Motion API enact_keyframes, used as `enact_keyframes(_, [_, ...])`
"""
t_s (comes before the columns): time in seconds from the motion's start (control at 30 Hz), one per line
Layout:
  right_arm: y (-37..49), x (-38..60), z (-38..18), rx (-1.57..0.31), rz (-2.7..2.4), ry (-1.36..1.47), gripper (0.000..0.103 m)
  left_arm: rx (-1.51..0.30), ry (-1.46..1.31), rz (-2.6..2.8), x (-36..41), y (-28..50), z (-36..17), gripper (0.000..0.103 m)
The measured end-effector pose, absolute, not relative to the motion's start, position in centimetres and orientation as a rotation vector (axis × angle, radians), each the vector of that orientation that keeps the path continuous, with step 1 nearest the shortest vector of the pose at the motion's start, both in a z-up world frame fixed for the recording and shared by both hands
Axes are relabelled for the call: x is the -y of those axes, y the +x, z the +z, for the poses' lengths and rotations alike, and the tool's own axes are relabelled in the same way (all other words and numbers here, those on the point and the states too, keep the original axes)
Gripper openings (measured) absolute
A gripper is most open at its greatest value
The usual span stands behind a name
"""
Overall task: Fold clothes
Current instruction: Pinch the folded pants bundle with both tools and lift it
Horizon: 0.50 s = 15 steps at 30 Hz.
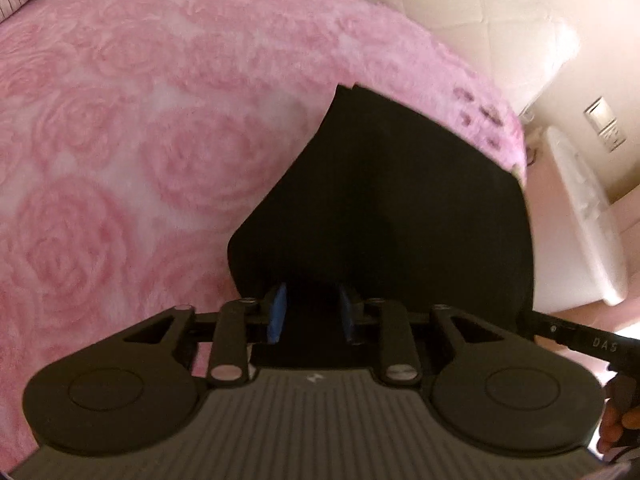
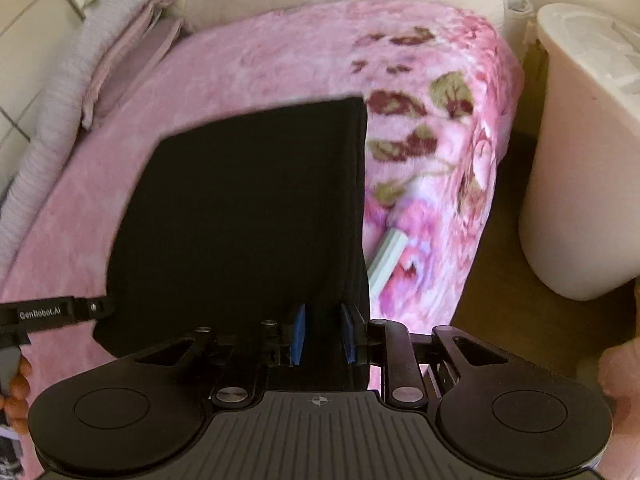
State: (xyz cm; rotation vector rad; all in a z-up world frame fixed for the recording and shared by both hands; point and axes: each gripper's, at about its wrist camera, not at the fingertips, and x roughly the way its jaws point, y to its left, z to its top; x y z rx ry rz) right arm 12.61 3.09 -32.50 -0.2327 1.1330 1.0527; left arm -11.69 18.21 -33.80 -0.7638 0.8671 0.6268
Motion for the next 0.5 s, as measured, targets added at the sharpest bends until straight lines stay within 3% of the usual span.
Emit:
enact_keyframes(0.23, [15.4, -0.7, -31.2, -1.177, 0.996, -0.062, 0.043, -0.864, -0.75, 0.635, -18.7, -12.1, -31.6, 0.035])
enact_keyframes(0.5, [16.8, -0.2, -31.1, -1.202, 0.98, 0.028, 0.049, -0.858, -0.77, 0.634, -19.5, -11.5, -31.9, 0.036])
